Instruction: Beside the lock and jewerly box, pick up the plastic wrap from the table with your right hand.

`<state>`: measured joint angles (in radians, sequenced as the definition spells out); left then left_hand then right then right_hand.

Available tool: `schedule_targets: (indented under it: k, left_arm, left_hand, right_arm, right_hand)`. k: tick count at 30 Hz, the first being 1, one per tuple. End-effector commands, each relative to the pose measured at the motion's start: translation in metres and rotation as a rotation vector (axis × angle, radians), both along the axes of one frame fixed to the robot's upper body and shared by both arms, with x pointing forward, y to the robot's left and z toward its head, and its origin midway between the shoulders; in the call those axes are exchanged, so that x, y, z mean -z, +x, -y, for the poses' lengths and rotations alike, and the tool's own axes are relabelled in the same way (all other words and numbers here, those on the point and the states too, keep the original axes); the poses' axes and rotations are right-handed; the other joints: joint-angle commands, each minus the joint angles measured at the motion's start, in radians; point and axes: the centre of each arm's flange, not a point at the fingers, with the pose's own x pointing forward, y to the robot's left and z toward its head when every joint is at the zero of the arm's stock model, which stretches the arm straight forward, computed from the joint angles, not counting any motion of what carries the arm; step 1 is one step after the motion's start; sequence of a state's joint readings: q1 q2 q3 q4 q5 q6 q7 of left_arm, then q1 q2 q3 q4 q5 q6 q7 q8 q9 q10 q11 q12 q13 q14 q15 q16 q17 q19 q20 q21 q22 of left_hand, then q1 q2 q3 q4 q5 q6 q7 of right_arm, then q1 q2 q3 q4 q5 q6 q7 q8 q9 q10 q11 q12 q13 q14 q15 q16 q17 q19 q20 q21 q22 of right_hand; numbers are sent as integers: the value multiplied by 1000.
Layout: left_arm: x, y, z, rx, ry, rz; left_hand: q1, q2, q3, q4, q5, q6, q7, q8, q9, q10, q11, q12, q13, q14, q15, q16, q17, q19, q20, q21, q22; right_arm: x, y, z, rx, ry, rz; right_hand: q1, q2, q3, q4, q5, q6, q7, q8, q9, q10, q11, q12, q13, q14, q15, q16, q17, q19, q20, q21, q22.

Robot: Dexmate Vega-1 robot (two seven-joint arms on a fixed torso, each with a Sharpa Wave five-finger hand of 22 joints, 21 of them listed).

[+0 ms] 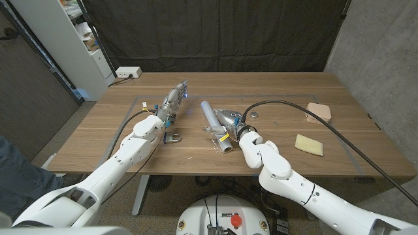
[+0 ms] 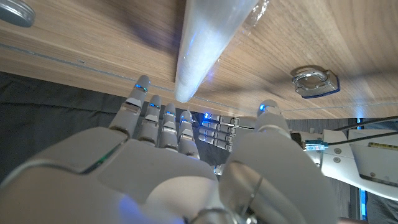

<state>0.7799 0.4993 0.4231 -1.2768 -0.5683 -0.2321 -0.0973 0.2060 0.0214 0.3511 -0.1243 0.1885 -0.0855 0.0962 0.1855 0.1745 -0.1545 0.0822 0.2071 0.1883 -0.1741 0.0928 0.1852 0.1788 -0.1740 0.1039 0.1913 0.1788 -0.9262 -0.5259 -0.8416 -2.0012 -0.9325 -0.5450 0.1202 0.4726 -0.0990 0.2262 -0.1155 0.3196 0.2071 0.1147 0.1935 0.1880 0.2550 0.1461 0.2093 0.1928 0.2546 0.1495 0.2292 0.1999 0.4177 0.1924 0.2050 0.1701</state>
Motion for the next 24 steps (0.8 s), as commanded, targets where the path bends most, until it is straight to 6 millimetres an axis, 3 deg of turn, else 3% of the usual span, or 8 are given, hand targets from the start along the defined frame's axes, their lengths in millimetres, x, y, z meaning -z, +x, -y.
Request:
schedule_targets:
  k: [1, 24]
  left_arm:
    - [1, 2, -1, -3, -1, -6]
    - [1, 8, -4, -7, -4, -16]
  left_hand:
    - [15, 1, 1, -3, -3, 7, 0, 4, 4, -5, -5, 1, 4, -57, 7, 1, 3, -119, 8, 7, 4]
    - [16, 3, 0, -4, -3, 6, 1, 3, 5, -6, -5, 1, 4, -59, 7, 2, 3, -122, 12, 7, 4]
  right_arm:
    - [1, 7, 0, 23, 39, -25]
    - [6, 7, -9, 89, 50, -12]
  right_hand:
    - [25, 3, 4, -12, 13, 17, 4, 7, 3, 49, -12, 17, 4, 34, -5, 12, 4, 24, -4, 11, 3]
    - [55, 5, 7, -21, 24, 53, 15, 17, 2, 78, 3, 14, 7, 104, 42, 26, 4, 98, 15, 22, 4]
